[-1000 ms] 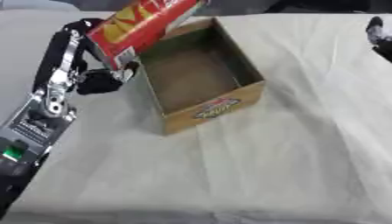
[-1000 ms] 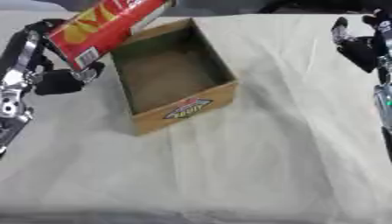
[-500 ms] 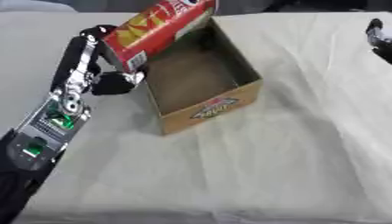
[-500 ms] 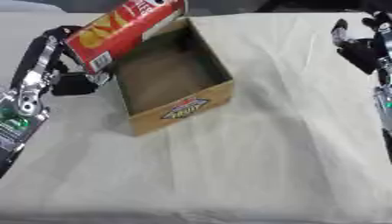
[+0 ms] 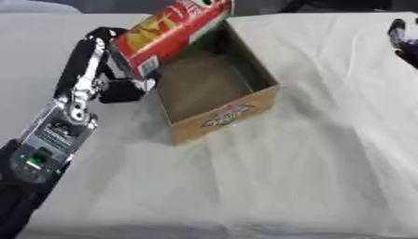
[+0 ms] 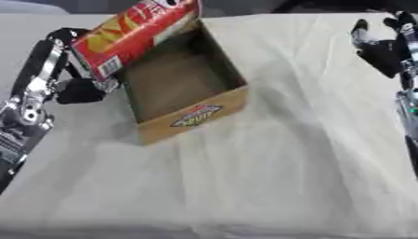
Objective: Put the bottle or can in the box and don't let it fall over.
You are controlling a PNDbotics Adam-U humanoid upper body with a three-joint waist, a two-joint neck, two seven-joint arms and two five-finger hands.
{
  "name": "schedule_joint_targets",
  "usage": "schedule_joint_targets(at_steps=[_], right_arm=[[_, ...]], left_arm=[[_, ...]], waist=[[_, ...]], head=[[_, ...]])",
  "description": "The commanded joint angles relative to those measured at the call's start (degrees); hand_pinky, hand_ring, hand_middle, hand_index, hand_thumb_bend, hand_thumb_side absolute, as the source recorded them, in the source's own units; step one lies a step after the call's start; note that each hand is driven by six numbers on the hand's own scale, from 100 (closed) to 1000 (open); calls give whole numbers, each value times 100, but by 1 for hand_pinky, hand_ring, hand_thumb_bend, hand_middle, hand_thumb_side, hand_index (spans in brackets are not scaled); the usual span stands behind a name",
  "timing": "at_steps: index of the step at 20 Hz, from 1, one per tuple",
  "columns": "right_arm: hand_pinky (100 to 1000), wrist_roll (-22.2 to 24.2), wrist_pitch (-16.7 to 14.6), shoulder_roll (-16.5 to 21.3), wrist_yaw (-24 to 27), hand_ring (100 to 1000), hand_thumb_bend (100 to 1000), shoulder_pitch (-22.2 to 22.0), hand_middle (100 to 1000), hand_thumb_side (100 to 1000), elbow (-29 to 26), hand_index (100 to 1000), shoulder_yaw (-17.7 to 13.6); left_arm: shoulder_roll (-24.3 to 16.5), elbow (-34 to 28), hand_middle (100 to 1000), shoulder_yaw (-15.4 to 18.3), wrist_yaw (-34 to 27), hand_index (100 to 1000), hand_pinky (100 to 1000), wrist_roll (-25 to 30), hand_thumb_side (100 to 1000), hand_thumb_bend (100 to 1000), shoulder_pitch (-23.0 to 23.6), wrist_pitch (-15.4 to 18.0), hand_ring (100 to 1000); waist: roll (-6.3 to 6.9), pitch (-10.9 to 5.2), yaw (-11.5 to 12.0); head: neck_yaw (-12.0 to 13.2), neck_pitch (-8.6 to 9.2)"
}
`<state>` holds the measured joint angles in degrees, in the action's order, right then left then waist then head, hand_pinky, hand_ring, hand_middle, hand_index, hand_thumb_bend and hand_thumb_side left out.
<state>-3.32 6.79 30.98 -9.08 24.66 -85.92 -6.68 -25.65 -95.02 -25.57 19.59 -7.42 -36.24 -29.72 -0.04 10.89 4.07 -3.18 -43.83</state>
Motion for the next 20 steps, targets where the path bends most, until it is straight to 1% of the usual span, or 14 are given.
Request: schedule_joint_targets(at_steps=[1,2,4,6,12,13,15,16,18,19,20], right_arm=[[776,-9,-13,120,21,1000,100,45,1000,537,-111,1000,-65],[776,-10,-13,119,22,1000,100,41,1000,537,-109,1000,-68],[776,-12,-13,118,23,1000,100,37,1000,537,-106,1000,-71],[776,-11,-15,117,22,1000,100,37,1000,536,-105,1000,-72],[776,-18,-17,116,20,1000,100,30,1000,536,-94,1000,-80],[776,-19,-18,113,19,1000,100,29,1000,536,-94,1000,-81],[776,-18,-19,106,16,1000,100,28,1000,535,-98,1000,-82],[776,-17,-20,102,13,1000,100,29,1000,534,-101,1000,-82],[776,-17,-23,104,5,1000,100,30,1000,532,-109,1000,-86],[776,-19,-24,106,1,1000,100,31,1000,531,-113,1000,-90],[776,-22,-26,108,-3,1000,100,32,1000,531,-119,1000,-94]], left_arm=[[-134,-100,885,90,353,782,609,315,590,613,-37,26,902],[-142,-100,885,120,465,784,612,400,630,628,-16,10,905],[-154,-104,887,174,628,787,615,544,674,650,19,-27,912],[-161,-114,889,207,715,791,624,660,696,661,39,-50,919],[-145,-194,884,276,729,780,603,758,639,610,79,-59,910],[-145,-213,883,293,716,777,595,744,624,599,90,-63,904],[-155,-270,879,345,677,768,570,693,566,547,118,-88,885],[-171,-319,875,398,655,751,546,639,539,499,142,-128,872],[-224,-504,880,569,593,740,528,449,563,430,234,-235,865],[-268,-624,886,666,549,737,517,338,572,414,297,-287,855],[-322,-750,908,770,503,731,488,225,574,412,371,-336,832]], waist=[[48,-176,22],[45,-178,30],[41,-183,44],[35,-188,51],[13,-204,57],[13,-207,64],[11,-218,81],[8,-225,88],[0,-241,103],[-5,-248,111],[-9,-255,121]], head=[[-27,-29],[-35,-29],[-50,-29],[-60,-29],[-71,-29],[-73,-29],[-76,-29],[-78,-29],[-97,-29],[-105,-29],[-118,-29]])
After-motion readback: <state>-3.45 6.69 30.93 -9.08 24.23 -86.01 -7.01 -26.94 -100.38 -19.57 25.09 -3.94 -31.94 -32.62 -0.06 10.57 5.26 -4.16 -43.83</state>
